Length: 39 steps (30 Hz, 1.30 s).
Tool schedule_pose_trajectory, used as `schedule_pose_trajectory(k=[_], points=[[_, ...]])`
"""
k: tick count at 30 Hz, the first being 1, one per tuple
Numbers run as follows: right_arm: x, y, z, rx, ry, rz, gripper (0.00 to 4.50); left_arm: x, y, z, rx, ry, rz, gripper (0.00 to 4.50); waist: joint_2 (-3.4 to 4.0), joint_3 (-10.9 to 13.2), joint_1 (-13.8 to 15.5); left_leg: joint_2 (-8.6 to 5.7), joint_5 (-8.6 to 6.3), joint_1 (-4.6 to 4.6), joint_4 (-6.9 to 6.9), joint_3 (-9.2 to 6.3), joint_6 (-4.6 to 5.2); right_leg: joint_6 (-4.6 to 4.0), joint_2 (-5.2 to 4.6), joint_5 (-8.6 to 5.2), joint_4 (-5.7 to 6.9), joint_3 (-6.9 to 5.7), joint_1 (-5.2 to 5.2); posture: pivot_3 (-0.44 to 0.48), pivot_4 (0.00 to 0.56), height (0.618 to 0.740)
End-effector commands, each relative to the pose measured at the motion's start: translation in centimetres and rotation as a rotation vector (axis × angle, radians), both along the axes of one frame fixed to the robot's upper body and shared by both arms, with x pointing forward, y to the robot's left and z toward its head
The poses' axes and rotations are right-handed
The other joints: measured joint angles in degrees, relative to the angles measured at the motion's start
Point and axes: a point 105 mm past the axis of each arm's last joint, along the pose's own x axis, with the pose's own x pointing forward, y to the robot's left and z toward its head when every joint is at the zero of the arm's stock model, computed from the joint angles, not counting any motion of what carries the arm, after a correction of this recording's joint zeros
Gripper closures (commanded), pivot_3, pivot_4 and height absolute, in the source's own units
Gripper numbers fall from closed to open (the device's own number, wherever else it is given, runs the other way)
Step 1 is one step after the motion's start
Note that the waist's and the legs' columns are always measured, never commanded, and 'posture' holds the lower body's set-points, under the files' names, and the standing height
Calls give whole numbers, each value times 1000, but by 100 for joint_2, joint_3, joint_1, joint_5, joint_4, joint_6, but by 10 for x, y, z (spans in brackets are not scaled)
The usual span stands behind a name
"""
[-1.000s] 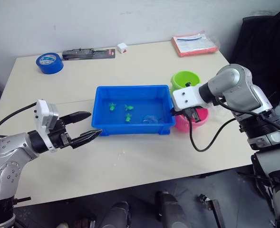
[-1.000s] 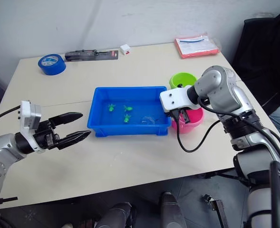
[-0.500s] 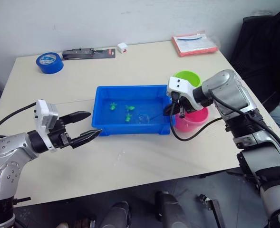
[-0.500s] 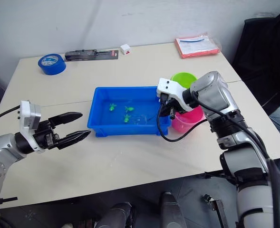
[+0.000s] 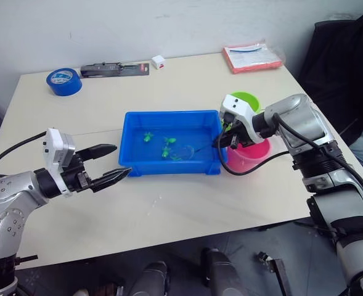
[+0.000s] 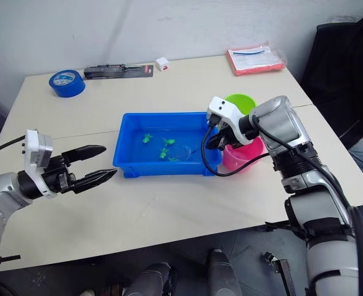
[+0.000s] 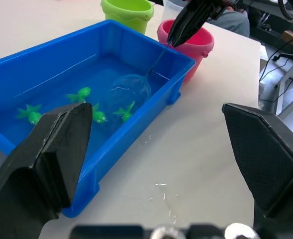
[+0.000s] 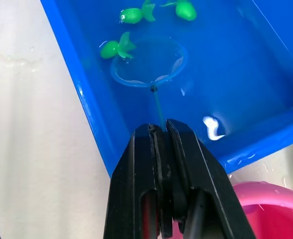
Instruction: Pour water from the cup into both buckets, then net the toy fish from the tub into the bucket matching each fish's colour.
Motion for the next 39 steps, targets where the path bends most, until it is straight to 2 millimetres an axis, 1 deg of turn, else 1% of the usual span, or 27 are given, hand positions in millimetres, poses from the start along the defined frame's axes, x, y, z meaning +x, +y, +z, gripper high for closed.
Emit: schedule_pose_trajectory(k=[1,5,9,15,21,25,29,31,39], points=[[2,4,23,50,-52,-1,3706,-3,0,13,1,-49,-10,0,0,0,2,0,0,0,0,0,0,0,0,0,0,0,0,0,150,740],[2,1,22,35,-64,-6,3706,-4,-1,15,3,-51,-10,0,0,0,5,0,0,-1,0,-1,0,0,0,0,0,-1,1,0,150,740],[-1,4,14,17,-60,6,3706,-3,0,17,7,-55,-11,0,0,0,5,-1,0,-2,0,-2,0,0,-1,0,0,-2,1,0,150,740],[-2,-3,1,-63,-101,20,3706,-3,0,19,10,-58,-9,0,0,0,3,-1,0,-2,-1,-2,0,0,-1,0,0,-2,0,0,150,740],[5,-2,2,-77,-143,8,3706,-4,0,19,14,-57,-7,0,0,0,2,0,0,-2,0,-1,0,0,0,0,-1,-2,-2,0,150,740],[4,-1,-2,-96,-147,27,3706,-5,1,20,14,-57,-2,0,0,0,3,0,0,-2,0,-1,0,0,0,0,-1,-2,-2,0,150,740],[0,5,-7,-79,-114,45,3706,-6,1,20,14,-56,3,0,0,0,1,0,0,-2,-1,-1,0,0,0,0,-1,-1,-2,0,150,740],[-3,7,-8,-34,-63,29,3706,-7,2,20,15,-55,6,0,0,0,4,0,0,-2,-1,-1,0,0,0,0,-1,-1,-2,0,150,740],[-11,10,2,141,92,-47,3706,-8,3,21,18,-53,10,0,0,0,9,-1,0,-3,-1,-3,0,0,-1,0,-1,-1,-1,0,150,740]])
